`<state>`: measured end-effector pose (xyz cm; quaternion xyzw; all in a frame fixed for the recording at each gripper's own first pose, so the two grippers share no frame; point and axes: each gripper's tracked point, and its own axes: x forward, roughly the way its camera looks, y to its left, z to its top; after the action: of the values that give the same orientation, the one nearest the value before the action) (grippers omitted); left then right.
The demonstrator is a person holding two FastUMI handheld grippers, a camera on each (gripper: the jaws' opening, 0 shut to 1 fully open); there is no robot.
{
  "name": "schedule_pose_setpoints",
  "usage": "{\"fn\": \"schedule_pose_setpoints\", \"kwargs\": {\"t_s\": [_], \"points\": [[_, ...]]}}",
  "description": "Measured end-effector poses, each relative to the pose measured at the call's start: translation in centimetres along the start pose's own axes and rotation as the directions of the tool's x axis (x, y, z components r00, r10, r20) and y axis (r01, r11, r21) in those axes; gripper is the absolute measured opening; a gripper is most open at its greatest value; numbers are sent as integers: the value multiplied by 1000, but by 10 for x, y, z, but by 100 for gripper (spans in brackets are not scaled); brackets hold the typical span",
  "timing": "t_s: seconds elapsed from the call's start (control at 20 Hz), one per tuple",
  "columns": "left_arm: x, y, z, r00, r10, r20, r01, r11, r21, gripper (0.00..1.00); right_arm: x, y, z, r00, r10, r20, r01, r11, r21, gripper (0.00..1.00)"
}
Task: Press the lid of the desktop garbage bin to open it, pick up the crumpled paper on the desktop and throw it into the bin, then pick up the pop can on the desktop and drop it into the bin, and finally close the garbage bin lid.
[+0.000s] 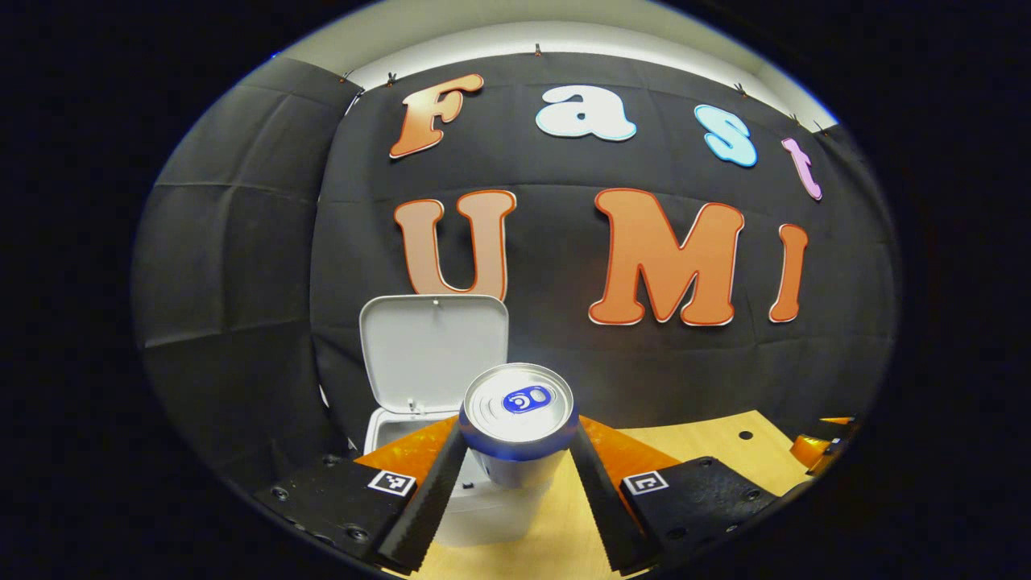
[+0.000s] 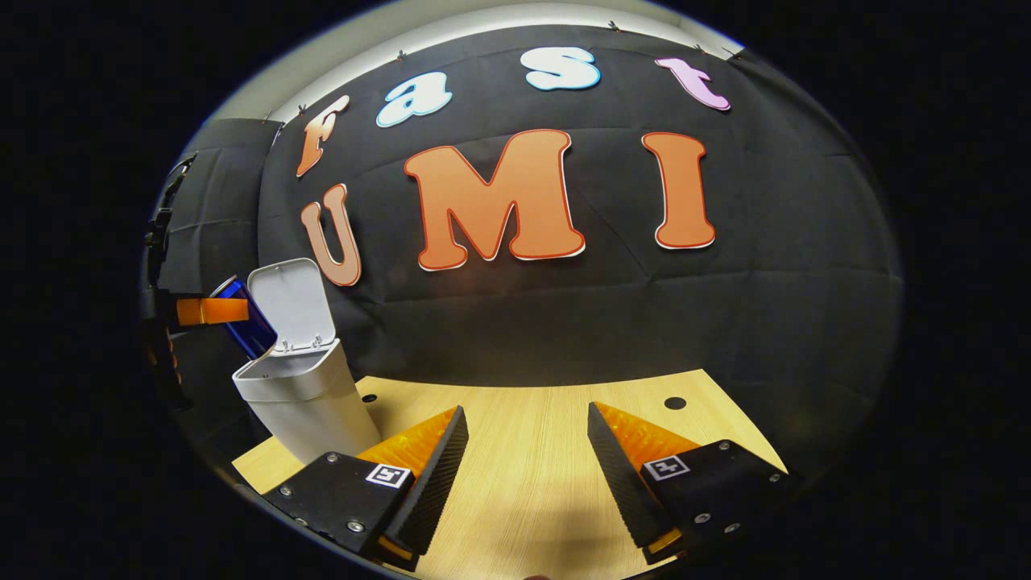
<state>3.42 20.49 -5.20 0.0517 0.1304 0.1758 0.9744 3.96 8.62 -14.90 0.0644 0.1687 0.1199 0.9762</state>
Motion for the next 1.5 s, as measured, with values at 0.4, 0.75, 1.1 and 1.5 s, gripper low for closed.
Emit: {"fn": "schedule_pose_setpoints", "kwargs": {"t_s": [0.4,0.75,1.1,1.5], "points": [[49,50,-18,998,64,1,-64,998,21,80,-3,-13,-2,999,-47,1,47,999,-2,89],[79,61,-39,997,71,-30,-70,997,14,83,-10,-30,-2,995,-104,3,104,995,7,89],[80,56,-20,998,62,19,-62,997,40,85,-19,-41,-2,992,-126,5,125,992,12,89],[81,63,63,983,77,167,-85,996,39,90,-25,-49,2,991,-136,17,136,991,16,89]]}}
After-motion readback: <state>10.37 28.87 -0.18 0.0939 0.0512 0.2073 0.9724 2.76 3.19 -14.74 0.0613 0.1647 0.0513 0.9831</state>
